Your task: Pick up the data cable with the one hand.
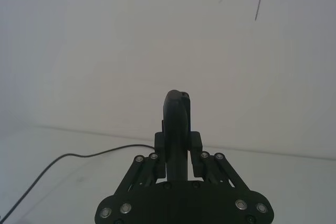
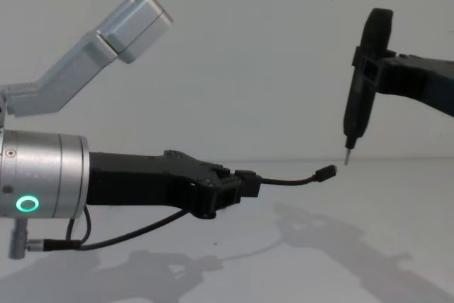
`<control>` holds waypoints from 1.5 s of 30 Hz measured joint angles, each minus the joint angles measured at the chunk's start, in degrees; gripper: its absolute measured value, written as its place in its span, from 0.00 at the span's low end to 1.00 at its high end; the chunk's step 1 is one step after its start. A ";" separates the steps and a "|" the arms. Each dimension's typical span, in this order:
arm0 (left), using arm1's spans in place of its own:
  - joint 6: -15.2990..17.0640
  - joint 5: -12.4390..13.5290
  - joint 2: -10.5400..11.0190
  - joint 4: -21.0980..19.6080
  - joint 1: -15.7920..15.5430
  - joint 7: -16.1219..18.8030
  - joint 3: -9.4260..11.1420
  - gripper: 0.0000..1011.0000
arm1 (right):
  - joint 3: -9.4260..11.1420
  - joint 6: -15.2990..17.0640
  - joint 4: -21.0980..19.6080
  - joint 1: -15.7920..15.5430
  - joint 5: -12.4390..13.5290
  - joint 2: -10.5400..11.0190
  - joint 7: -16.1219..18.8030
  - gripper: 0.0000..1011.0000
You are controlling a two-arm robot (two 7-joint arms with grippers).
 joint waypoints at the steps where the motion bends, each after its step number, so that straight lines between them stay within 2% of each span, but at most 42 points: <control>1: 0.00 0.00 0.00 0.00 0.00 0.00 0.00 0.04 | -0.04 0.01 0.19 0.15 0.00 -0.17 0.02 0.27; 13: 0.09 -0.11 0.18 -0.25 0.07 -0.09 0.00 0.04 | 0.09 0.34 1.55 1.12 0.25 -1.57 0.69 0.27; 26: 0.13 -0.16 0.24 -0.34 0.09 -0.13 0.00 0.04 | 1.17 1.22 0.88 0.23 0.08 -1.43 1.14 0.27; 45: 0.13 -0.15 0.28 -0.37 0.08 -0.12 0.00 0.04 | 1.36 3.20 -1.16 -1.42 0.10 -1.42 2.85 0.27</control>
